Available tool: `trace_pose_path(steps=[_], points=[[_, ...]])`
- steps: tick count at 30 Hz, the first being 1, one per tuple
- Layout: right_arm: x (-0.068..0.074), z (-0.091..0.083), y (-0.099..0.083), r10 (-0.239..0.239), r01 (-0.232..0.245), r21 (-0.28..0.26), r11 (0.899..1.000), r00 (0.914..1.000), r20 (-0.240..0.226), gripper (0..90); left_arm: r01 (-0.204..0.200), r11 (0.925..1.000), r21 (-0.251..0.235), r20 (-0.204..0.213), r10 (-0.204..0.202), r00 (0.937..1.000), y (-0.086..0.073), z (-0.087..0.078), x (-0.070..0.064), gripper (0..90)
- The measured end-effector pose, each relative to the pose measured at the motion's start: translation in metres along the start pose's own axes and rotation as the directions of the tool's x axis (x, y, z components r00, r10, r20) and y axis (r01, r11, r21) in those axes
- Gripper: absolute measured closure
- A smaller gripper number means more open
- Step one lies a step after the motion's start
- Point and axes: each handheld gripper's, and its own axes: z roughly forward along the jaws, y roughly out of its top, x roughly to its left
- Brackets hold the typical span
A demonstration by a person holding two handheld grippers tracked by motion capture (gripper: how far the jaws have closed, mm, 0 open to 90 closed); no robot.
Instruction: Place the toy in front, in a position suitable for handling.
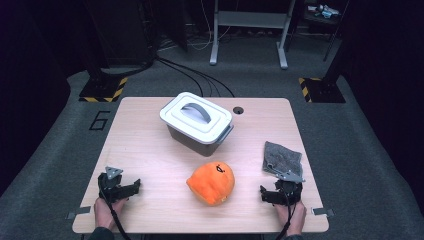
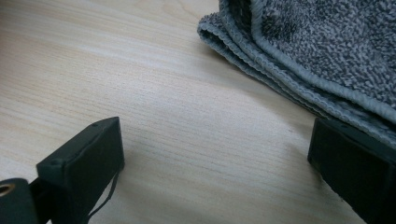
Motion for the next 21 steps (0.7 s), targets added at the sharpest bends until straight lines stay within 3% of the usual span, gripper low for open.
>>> trace_pose_path(steps=[3,4,6,13,21], points=[[0.0,0.0,0.0,0.0,0.0,-0.001,1.0,1.0,-0.001,2.8,0.033,0.999,0.03,0.037,-0.034,0.9987,0.004,-0.004,-0.001,10.6],[0.0,0.0,0.0,0.0,0.0,-0.001,1.0,1.0,-0.001,2.8,0.056,0.9983,0.018,0.055,-0.057,0.9969,0.006,-0.007,-0.002,10.6],[0.0,0.0,0.0,0.0,0.0,-0.001,1.0,1.0,-0.001,2.8,0.065,0.9979,0.0,0.078,-0.065,0.9948,0.011,-0.013,-0.007,10.6],[0.0,0.0,0.0,0.002,-0.002,-0.002,1.0,1.0,0.002,2.9,0.042,0.9977,-0.054,0.134,-0.034,0.9904,0.027,-0.031,-0.033,10.6],[0.0,0.0,0.0,0.002,-0.002,-0.003,1.0,1.0,0.002,3.0,0.012,0.9976,-0.068,0.184,0.0,0.983,0.039,-0.044,-0.057,10.6]])
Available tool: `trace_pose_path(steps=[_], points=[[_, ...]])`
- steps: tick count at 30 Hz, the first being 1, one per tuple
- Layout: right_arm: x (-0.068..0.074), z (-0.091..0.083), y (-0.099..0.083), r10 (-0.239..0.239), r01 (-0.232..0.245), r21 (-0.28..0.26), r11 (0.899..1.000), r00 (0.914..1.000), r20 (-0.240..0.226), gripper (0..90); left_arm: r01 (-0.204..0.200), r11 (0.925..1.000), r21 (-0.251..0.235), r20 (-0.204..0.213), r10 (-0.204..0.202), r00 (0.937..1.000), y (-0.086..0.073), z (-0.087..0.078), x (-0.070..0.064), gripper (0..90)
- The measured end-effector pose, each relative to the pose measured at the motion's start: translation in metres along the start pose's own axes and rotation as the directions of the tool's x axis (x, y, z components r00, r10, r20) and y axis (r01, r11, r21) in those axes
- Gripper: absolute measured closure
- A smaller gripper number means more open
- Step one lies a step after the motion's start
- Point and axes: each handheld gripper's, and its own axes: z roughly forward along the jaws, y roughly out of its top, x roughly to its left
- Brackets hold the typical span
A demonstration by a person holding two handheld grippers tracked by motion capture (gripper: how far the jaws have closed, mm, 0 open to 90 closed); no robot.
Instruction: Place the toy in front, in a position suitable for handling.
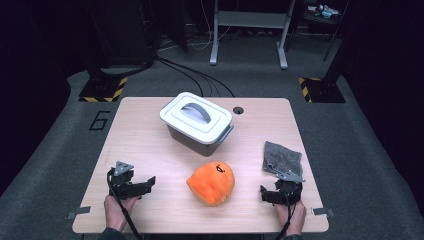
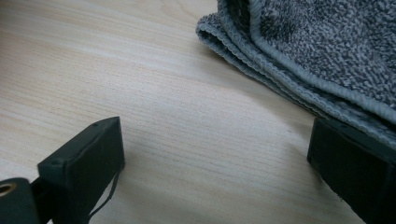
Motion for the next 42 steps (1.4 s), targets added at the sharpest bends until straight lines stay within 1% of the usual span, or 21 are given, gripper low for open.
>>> trace_pose_path(steps=[2,3,5,7,12,14,15,16,18,21,22,26,28,31,32,33,34,35,37,40,42], points=[[0.0,0.0,0.0,0.002,-0.002,0.0,1.0,1.0,0.001,3.0,-0.004,1.0,-0.003,0.017,0.004,0.9999,0.002,-0.002,-0.008,10.7],[0.0,0.0,0.0,0.0,0.0,-0.001,1.0,1.0,0.001,3.0,-0.003,0.9999,-0.015,0.02,0.004,0.9998,0.003,-0.002,-0.013,10.7],[0.0,0.0,0.0,-0.001,0.001,-0.001,1.0,1.0,0.001,3.0,-0.015,0.9998,-0.009,0.047,0.015,0.9988,0.005,-0.004,-0.024,10.7],[0.0,0.0,0.0,0.0,0.0,-0.001,1.0,1.0,0.003,3.1,-0.029,0.9995,-0.009,0.059,0.03,0.9978,0.007,-0.004,-0.034,10.7],[0.0,0.0,0.0,0.004,-0.004,0.001,1.0,1.0,0.003,3.2,-0.055,0.9985,-0.01,0.099,0.055,0.9935,0.012,-0.002,-0.058,10.7],[0.0,0.0,0.0,0.004,-0.004,0.001,1.0,1.0,0.003,3.2,-0.054,0.9984,-0.019,0.114,0.056,0.9919,0.014,0.0,-0.067,10.8],[0.0,0.0,0.0,0.005,-0.005,0.001,1.0,1.0,0.003,3.2,-0.069,0.9975,-0.015,0.122,0.07,0.99,0.015,0.001,-0.07,10.8],[0.0,0.0,0.0,0.004,-0.004,0.001,1.0,1.0,0.003,3.2,-0.072,0.9973,-0.014,0.124,0.073,0.9895,0.016,0.002,-0.075,10.9],[0.0,0.0,0.0,0.002,-0.002,0.0,1.0,1.0,0.003,3.2,-0.088,0.996,-0.011,0.134,0.089,0.9869,0.018,0.005,-0.083,10.9],[0.0,0.0,0.0,0.004,-0.004,0.001,1.0,1.0,0.003,3.2,-0.092,0.9957,0.003,0.173,0.09,0.9808,0.021,0.01,-0.097,10.9],[0.0,0.0,0.0,0.004,-0.004,0.001,1.0,1.0,0.003,3.2,-0.097,0.9952,0.008,0.192,0.094,0.9769,0.023,0.013,-0.102,10.9],[0.0,0.0,0.0,0.001,-0.001,-0.001,1.0,1.0,0.003,3.2,-0.131,0.9912,0.018,0.214,0.124,0.9689,0.031,0.019,-0.12,10.9],[0.0,0.0,0.0,0.002,-0.002,-0.001,1.0,1.0,0.003,3.2,-0.141,0.9898,0.021,0.219,0.133,0.9667,0.034,0.022,-0.126,10.9],[0.0,0.0,0.0,-0.002,0.002,-0.001,1.0,1.0,0.003,3.2,-0.168,0.9844,0.052,0.229,0.152,0.9615,0.036,0.029,-0.137,11.3],[0.0,0.0,0.0,0.001,-0.001,-0.001,1.0,1.0,0.004,3.2,-0.184,0.9808,0.066,0.224,0.165,0.9606,0.036,0.033,-0.142,11.4],[0.0,0.0,0.0,0.002,-0.002,-0.001,1.0,1.0,0.004,3.2,-0.208,0.975,0.079,0.223,0.186,0.9569,0.036,0.035,-0.144,12.7],[0.0,0.0,0.0,0.003,-0.003,0.0,1.0,1.0,0.003,3.2,-0.206,0.9749,0.085,0.216,0.183,0.9589,0.036,0.038,-0.147,13.4],[0.0,0.0,0.0,0.002,-0.002,0.0,1.0,1.0,0.003,3.2,-0.21,0.9732,0.093,0.214,0.187,0.9589,0.035,0.041,-0.15,13.7],[0.0,0.0,0.0,0.002,-0.002,-0.001,1.0,1.0,0.004,3.2,-0.224,0.9676,0.117,0.202,0.197,0.9593,0.033,0.046,-0.154,14.9],[0.0,0.0,0.0,0.001,-0.001,0.0,1.0,1.0,0.004,3.2,-0.232,0.9648,0.124,0.183,0.207,0.9611,0.03,0.051,-0.156,16.8],[0.0,0.0,0.0,0.0,0.0,0.0,1.0,1.0,0.005,3.2,-0.225,0.9651,0.133,0.172,0.201,0.9643,0.026,0.055,-0.157,24.5]])
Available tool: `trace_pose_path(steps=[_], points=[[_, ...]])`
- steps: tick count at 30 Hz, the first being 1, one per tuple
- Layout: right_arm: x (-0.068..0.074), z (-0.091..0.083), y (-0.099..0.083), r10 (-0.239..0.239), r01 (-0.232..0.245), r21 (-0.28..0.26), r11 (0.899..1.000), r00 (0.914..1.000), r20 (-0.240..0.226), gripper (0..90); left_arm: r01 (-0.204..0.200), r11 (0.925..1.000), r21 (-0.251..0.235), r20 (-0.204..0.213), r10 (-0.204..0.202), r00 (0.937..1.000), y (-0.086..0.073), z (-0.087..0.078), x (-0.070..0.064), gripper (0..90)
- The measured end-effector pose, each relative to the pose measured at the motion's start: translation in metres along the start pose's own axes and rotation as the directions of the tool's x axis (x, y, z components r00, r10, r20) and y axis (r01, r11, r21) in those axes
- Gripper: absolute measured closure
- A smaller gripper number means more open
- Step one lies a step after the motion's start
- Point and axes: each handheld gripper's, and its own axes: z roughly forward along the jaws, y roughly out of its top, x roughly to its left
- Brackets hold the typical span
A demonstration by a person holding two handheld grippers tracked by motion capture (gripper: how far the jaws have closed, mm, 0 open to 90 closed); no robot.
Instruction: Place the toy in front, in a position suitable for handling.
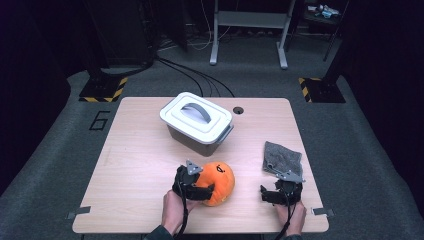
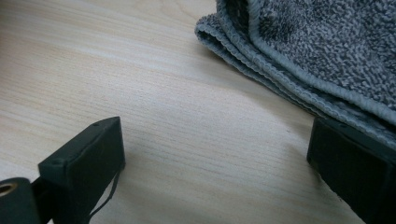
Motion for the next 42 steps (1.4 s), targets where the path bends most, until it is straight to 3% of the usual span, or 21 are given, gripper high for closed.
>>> trace_pose_path(steps=[4,6,9,15,18,19,21,22,24,26,32,35,36,40,42], points=[[0.0,0.0,0.0,0.001,-0.001,0.0,1.0,1.0,0.001,3.2,-0.028,0.9994,-0.018,-0.021,0.028,0.9994,-0.008,0.004,0.001,44.4],[0.0,0.0,0.0,0.008,-0.008,0.001,1.0,1.0,0.003,3.2,-0.04,0.9986,-0.035,-0.016,0.039,0.9991,-0.011,0.004,0.002,55.3],[0.0,0.0,0.0,0.008,-0.008,0.001,1.0,1.0,0.004,3.2,-0.061,0.9962,-0.062,0.002,0.061,0.9981,-0.012,0.002,0.003,64.7],[0.0,0.0,0.0,0.018,-0.018,0.0,1.0,0.9998,0.001,3.3,-0.107,0.987,-0.12,0.056,0.114,0.9919,-0.008,-0.005,0.004,71.1],[0.0,0.0,0.0,0.017,-0.017,-0.001,1.0,0.9998,0.001,3.4,-0.138,0.9807,-0.139,0.081,0.15,0.9854,-0.003,-0.007,0.003,71.6],[0.0,0.0,0.0,0.011,-0.011,0.0,1.0,0.9999,0.003,3.4,-0.154,0.9766,-0.15,0.098,0.17,0.9806,-0.001,-0.008,0.003,71.6],[0.0,0.0,0.0,0.007,-0.007,0.001,1.0,1.0,0.003,3.4,-0.174,0.9728,-0.153,0.098,0.19,0.9768,0.003,-0.008,0.001,71.7],[0.0,0.0,0.0,0.008,-0.008,0.0,1.0,1.0,0.003,3.5,-0.197,0.9673,-0.16,0.112,0.216,0.9699,0.005,-0.007,0.001,71.7],[0.0,0.0,0.0,0.007,-0.007,0.0,1.0,1.0,0.003,3.5,-0.213,0.9634,-0.163,0.124,0.234,0.9642,0.009,-0.005,0.001,71.6],[0.0,0.0,0.0,0.008,-0.008,0.001,1.0,1.0,0.001,3.5,-0.253,0.9531,-0.166,0.133,0.276,0.952,0.014,-0.004,0.001,71.6],[0.0,0.0,0.0,0.008,-0.008,0.001,1.0,1.0,0.003,3.5,-0.309,0.9327,-0.186,0.169,0.34,0.925,0.032,0.0,0.001,71.3],[0.0,0.0,0.0,0.007,-0.007,0.0,1.0,1.0,0.002,3.6,-0.362,0.9126,-0.189,0.186,0.396,0.8994,0.042,0.002,0.002,70.9],[0.0,0.0,0.0,0.007,-0.007,0.0,1.0,1.0,0.002,3.6,-0.362,0.9126,-0.189,0.186,0.396,0.8994,0.042,0.002,0.002,70.7],[0.0,0.0,0.0,0.007,-0.007,-0.001,1.0,1.0,0.003,3.7,-0.416,0.8905,-0.185,0.205,0.449,0.8698,0.051,0.007,0.002,70.5],[0.0,0.0,0.0,0.007,-0.007,-0.002,1.0,1.0,0.004,3.7,-0.431,0.8829,-0.187,0.228,0.465,0.8554,0.055,0.011,0.003,69.9]])
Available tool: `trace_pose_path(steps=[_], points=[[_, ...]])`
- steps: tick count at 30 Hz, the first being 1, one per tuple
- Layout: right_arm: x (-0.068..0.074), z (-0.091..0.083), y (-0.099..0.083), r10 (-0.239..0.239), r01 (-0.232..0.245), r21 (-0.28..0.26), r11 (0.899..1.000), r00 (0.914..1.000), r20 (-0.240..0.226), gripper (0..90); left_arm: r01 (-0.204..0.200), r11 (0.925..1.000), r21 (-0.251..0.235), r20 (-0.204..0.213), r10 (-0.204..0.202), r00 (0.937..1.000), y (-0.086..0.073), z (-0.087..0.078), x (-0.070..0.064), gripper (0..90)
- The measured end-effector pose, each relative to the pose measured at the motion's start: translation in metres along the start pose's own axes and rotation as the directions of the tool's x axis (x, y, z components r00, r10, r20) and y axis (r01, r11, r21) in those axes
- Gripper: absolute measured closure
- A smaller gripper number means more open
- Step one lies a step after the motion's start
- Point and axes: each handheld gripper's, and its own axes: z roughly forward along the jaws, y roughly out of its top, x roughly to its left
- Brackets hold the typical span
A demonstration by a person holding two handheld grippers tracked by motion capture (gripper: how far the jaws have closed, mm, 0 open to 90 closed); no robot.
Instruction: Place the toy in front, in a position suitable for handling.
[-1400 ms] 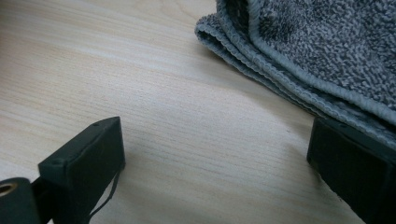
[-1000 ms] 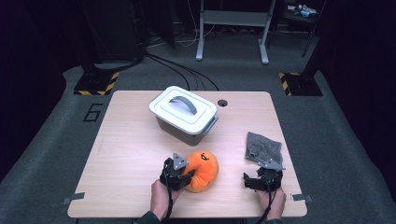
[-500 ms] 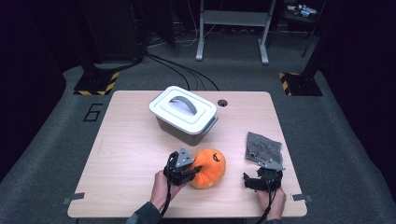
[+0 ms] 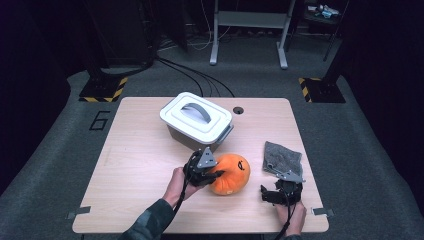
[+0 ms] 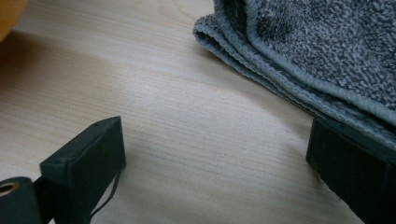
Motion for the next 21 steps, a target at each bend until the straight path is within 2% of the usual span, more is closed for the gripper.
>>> trace_pose_path(steps=[3,5,7,8,9,10,12,16,17,18,20,21], points=[[0.0,0.0,0.0,0.0,0.0,0.0,1.0,1.0,0.0,3.7,0.007,0.9997,0.022,0.03,-0.008,0.9995,0.0,0.01,0.004,67.9],[0.0,0.0,0.0,0.0,0.0,0.0,1.0,1.0,0.0,3.7,0.004,0.9987,0.05,0.034,-0.006,0.9994,-0.003,0.019,0.004,63.9],[0.0,0.0,0.0,0.001,-0.001,0.0,1.0,1.0,-0.001,3.7,0.028,0.9988,0.041,0.014,-0.029,0.9995,-0.006,0.021,0.005,56.3],[0.0,0.0,0.0,0.001,-0.001,0.001,1.0,1.0,-0.001,3.7,0.045,0.9984,0.034,0.021,-0.046,0.9987,-0.007,0.02,0.007,49.6],[0.0,0.0,0.0,0.001,-0.001,0.001,1.0,1.0,-0.001,3.7,0.051,0.9981,0.034,0.011,-0.052,0.9986,-0.007,0.019,0.008,49.6],[0.0,0.0,0.0,0.0,0.0,0.001,1.0,1.0,-0.001,3.7,0.072,0.9969,0.032,-0.006,-0.072,0.9974,-0.008,0.017,0.008,45.2],[0.0,0.0,0.0,0.002,-0.002,0.002,1.0,1.0,-0.001,3.7,0.086,0.996,0.025,-0.023,-0.086,0.9961,-0.009,0.014,0.009,38.7],[0.0,0.0,0.0,0.002,-0.002,0.003,1.0,1.0,0.0,3.7,0.146,0.9892,-0.013,-0.059,-0.147,0.9874,-0.012,0.005,0.007,31.3],[0.0,0.0,0.0,0.001,-0.001,0.002,1.0,1.0,-0.001,3.7,0.148,0.989,-0.014,-0.069,-0.148,0.9865,-0.012,0.002,0.006,30.1],[0.0,0.0,0.0,0.002,-0.002,0.002,1.0,1.0,-0.003,3.7,0.161,0.9868,-0.018,-0.089,-0.162,0.9828,-0.013,-0.001,0.003,29.4],[0.0,0.0,0.0,0.01,-0.01,0.0,1.0,0.9999,-0.003,3.8,0.183,0.9822,-0.042,-0.101,-0.187,0.9772,-0.015,-0.006,-0.001,26.6],[0.0,0.0,0.0,0.01,-0.01,0.0,1.0,0.9999,-0.003,3.8,0.194,0.9804,-0.036,-0.11,-0.196,0.9743,-0.016,-0.008,-0.004,26.1]])
